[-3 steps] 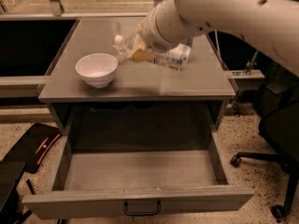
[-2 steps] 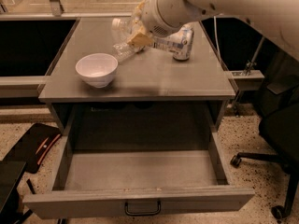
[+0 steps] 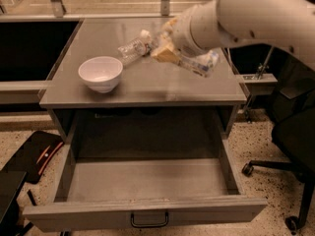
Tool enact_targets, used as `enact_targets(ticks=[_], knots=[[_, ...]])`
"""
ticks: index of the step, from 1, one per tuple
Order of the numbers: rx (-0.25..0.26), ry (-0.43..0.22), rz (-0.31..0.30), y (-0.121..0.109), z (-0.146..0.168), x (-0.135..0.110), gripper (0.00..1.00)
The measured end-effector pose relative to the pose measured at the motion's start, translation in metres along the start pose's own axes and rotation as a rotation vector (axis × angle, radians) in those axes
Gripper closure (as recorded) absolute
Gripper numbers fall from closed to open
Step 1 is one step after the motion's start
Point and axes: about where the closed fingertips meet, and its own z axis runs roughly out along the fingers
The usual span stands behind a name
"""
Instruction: Pick blue plastic bottle from top drawer and place on counter
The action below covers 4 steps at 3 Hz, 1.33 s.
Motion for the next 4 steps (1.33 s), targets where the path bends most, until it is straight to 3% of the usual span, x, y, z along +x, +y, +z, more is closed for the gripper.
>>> enact_targets(ticks=[1, 2, 3, 4], knots=[[0.011, 0.002, 0.09, 0.0, 0.004, 0.044, 1.0], [-0.033, 0.034, 0.13, -0.005, 0.036, 0.078, 1.0], [-0.141, 0.092, 0.101, -0.006, 0.097, 0.095, 1.0], [-0.181, 0.097, 0.095, -0.007, 0.117, 0.093, 0.75]])
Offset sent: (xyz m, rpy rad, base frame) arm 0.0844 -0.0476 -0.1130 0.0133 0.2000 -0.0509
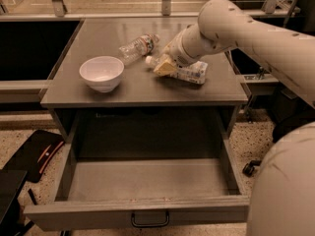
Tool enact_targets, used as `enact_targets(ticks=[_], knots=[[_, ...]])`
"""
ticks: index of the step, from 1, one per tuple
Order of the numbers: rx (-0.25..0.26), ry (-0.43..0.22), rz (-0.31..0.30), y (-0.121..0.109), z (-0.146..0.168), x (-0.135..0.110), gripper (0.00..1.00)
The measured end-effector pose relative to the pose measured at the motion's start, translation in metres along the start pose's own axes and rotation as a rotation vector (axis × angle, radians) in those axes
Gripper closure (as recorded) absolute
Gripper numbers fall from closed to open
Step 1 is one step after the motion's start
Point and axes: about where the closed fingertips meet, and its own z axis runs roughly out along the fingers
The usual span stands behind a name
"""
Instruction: Pick blue plastic bottle from top drawer and place on counter
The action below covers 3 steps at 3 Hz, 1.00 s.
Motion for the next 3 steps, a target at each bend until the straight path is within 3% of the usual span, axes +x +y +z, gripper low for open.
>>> enact_targets(ticks=[1, 2, 3], knots=[[0.0, 0.0, 0.0, 0.0, 0.0, 0.0, 0.52], [0.0, 0.0, 0.0, 0.0, 0.0001, 0.0, 0.21], [0.0, 0.0, 0.0, 0.0001, 0.0001, 0.0, 0.0]])
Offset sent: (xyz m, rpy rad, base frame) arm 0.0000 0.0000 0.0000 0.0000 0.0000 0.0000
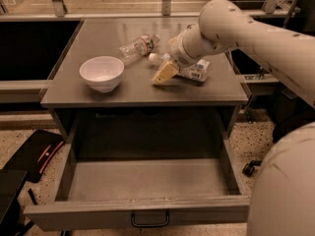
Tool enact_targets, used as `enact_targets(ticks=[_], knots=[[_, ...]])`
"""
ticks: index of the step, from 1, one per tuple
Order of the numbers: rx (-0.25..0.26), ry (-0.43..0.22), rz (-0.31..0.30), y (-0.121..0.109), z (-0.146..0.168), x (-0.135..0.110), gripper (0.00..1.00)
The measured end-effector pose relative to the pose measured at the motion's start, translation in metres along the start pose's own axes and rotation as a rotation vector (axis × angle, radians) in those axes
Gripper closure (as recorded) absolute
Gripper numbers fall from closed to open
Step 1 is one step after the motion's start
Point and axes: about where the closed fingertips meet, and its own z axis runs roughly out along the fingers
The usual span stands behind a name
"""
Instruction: Pick blue plastic bottle from top drawer and place on counter
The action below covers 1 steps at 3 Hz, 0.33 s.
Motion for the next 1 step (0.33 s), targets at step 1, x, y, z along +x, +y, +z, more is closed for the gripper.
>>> enact_targets(ticks=[1], knots=[[0.0, 0.0, 0.0, 0.0, 0.0, 0.0, 0.0]])
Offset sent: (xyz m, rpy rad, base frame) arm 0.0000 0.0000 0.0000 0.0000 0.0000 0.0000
